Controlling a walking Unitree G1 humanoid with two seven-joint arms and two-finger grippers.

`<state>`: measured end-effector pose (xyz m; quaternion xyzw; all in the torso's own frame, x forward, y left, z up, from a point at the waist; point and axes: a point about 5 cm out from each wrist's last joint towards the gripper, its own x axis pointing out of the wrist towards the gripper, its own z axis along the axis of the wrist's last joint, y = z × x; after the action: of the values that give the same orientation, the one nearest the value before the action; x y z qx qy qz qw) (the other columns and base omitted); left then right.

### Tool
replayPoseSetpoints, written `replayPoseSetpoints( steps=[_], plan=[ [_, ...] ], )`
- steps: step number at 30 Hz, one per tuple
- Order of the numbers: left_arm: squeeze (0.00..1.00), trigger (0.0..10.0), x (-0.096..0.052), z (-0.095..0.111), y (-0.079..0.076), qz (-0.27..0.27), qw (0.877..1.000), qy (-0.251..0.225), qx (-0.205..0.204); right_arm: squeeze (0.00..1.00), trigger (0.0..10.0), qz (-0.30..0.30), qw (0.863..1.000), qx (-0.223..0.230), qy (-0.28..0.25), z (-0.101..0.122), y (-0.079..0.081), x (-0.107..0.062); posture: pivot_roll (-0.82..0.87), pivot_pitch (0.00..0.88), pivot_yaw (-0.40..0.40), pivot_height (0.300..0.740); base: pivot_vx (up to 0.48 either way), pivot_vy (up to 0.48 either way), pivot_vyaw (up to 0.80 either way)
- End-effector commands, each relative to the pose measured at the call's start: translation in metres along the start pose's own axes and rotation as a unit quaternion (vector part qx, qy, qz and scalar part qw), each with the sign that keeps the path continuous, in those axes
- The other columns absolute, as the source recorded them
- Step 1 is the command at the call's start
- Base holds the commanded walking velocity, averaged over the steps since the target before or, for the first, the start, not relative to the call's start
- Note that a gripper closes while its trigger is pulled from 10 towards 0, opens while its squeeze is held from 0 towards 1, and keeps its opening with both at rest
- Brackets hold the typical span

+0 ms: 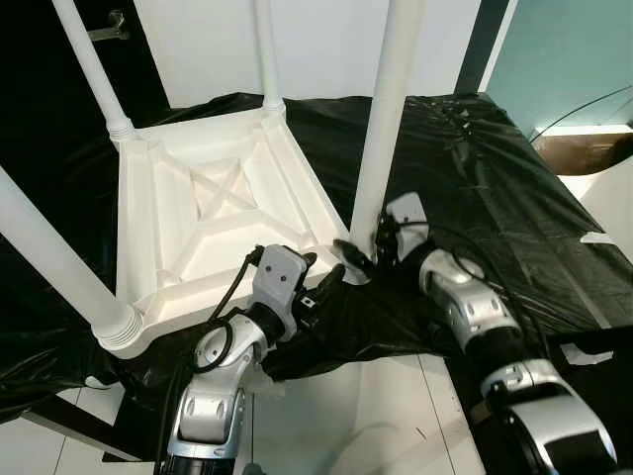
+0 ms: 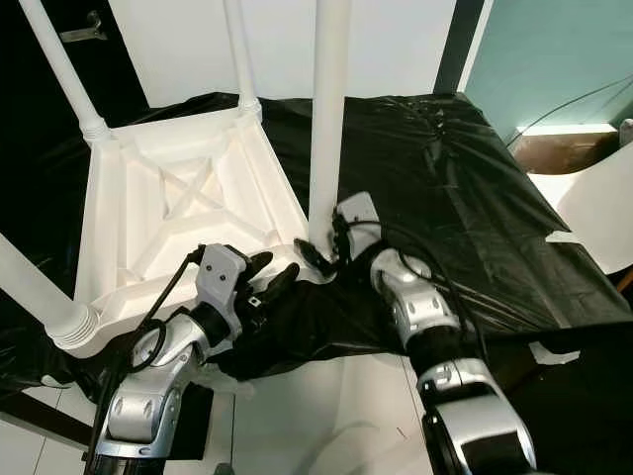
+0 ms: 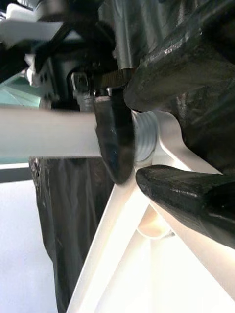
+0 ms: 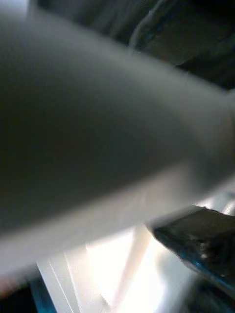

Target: Building children table

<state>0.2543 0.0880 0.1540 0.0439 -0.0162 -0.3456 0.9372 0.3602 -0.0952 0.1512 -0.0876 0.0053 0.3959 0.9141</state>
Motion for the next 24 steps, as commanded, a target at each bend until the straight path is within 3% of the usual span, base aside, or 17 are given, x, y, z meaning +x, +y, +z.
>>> replayPoseSetpoints(
  steps=[1,4,5,16,17,18,19,24],
  plan=[
    [0.00,10.0,0.001,-0.002,0.003,0.031,0.999,0.007,-0.002,0.00,10.0,0.025,1.000,-0.004,0.005,-0.002,0.003,0.003,0.04,0.000,-0.017,0.740,0.000,0.000,0.00],
    [0.00,10.0,0.002,-0.003,0.003,0.030,0.999,0.009,0.002,0.00,10.0,0.047,0.999,-0.016,0.011,-0.001,0.004,0.006,0.05,0.000,-0.021,0.740,0.000,0.000,0.00],
    [0.00,10.0,0.002,-0.003,0.003,0.030,0.999,0.010,0.004,0.00,0.0,0.058,0.998,-0.024,0.017,-0.001,0.006,0.007,0.05,0.000,-0.023,0.740,0.000,0.000,0.00],
    [0.00,10.0,-0.002,-0.005,-0.001,0.033,0.999,0.016,0.001,0.00,0.0,0.089,0.995,-0.016,0.046,-0.016,0.004,0.003,0.08,0.000,-0.043,0.740,0.000,0.000,0.00],
    [0.00,10.0,-0.002,-0.005,-0.001,0.033,0.999,0.016,0.001,0.00,4.9,0.087,0.995,-0.013,0.047,-0.016,0.004,0.003,0.08,0.000,-0.043,0.740,0.000,0.000,0.00],
    [0.00,10.0,-0.002,-0.005,-0.001,0.033,0.999,0.016,0.001,0.00,4.9,0.087,0.995,-0.013,0.047,-0.016,0.004,0.003,0.08,0.000,-0.043,0.740,0.000,0.000,0.00],
    [0.00,10.0,-0.002,-0.005,-0.001,0.033,0.999,0.016,0.000,0.00,10.0,0.078,0.996,-0.008,0.047,-0.017,0.003,0.003,0.07,0.000,-0.043,0.740,0.000,0.000,0.00],
    [0.00,10.0,-0.003,-0.006,-0.002,0.029,0.999,0.018,-0.002,0.00,10.0,0.031,0.998,0.009,0.045,-0.021,0.005,0.003,0.07,0.000,-0.043,0.740,0.000,0.000,0.00]
  ],
)
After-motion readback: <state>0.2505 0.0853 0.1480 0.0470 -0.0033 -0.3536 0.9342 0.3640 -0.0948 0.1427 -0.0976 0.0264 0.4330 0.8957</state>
